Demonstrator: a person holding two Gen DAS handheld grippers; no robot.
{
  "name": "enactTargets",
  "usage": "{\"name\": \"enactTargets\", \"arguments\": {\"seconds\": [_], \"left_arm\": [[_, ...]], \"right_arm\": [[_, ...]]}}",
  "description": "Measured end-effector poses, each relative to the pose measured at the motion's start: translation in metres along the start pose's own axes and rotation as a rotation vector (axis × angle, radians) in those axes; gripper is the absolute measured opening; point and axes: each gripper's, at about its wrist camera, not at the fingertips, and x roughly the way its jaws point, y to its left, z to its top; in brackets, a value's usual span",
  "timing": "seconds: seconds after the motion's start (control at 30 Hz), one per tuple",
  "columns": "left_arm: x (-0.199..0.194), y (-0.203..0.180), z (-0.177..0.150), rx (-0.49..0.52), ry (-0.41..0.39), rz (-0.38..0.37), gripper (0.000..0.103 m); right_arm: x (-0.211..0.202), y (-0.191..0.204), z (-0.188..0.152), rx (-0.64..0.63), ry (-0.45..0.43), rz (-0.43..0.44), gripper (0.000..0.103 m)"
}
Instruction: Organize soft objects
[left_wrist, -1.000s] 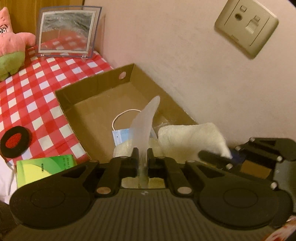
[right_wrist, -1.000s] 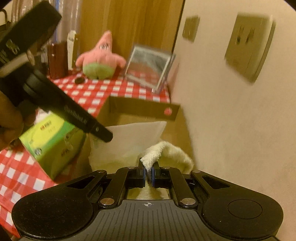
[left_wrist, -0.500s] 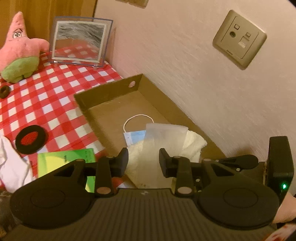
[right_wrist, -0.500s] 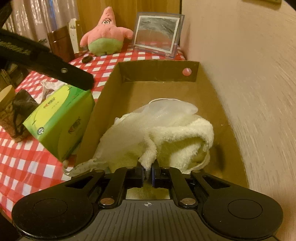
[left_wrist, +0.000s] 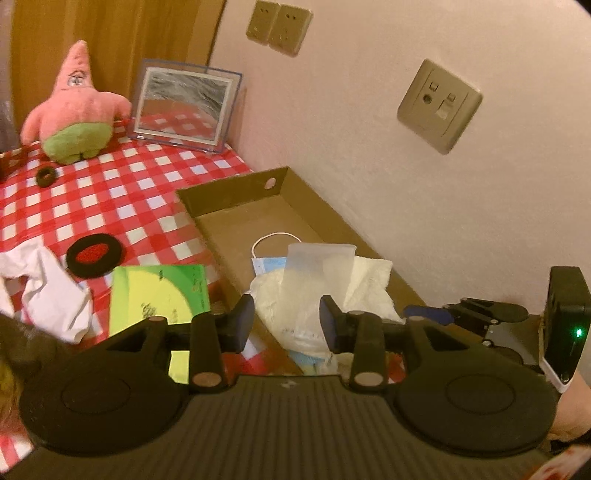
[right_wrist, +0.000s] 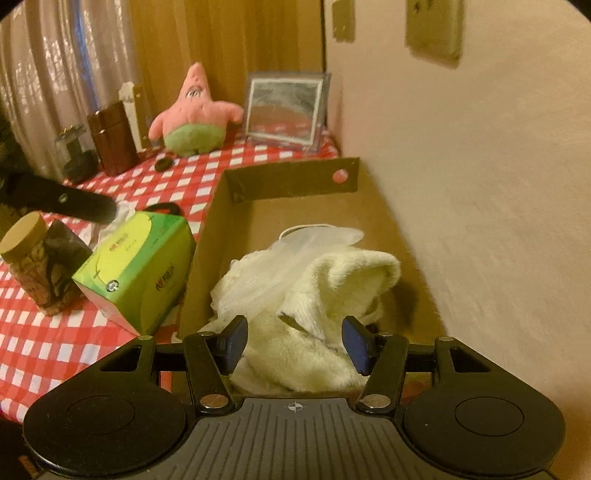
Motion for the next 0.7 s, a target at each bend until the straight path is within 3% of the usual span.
{"name": "enactTargets", "arguments": {"seconds": [0.3,0.7], "left_arm": [[-0.064,0.004,-0.041,-0.086,-0.072,0.044,0.04],[-0.146,0.026,-0.112,-0.223,-0.173,0.18,0.068]], "right_arm": [[-0.056,0.021,-0.007,0.1,-0.089,0.024,0.058],[-0.098,0.089,-0.024,0.13,-0.142,0.143,0.065]]}}
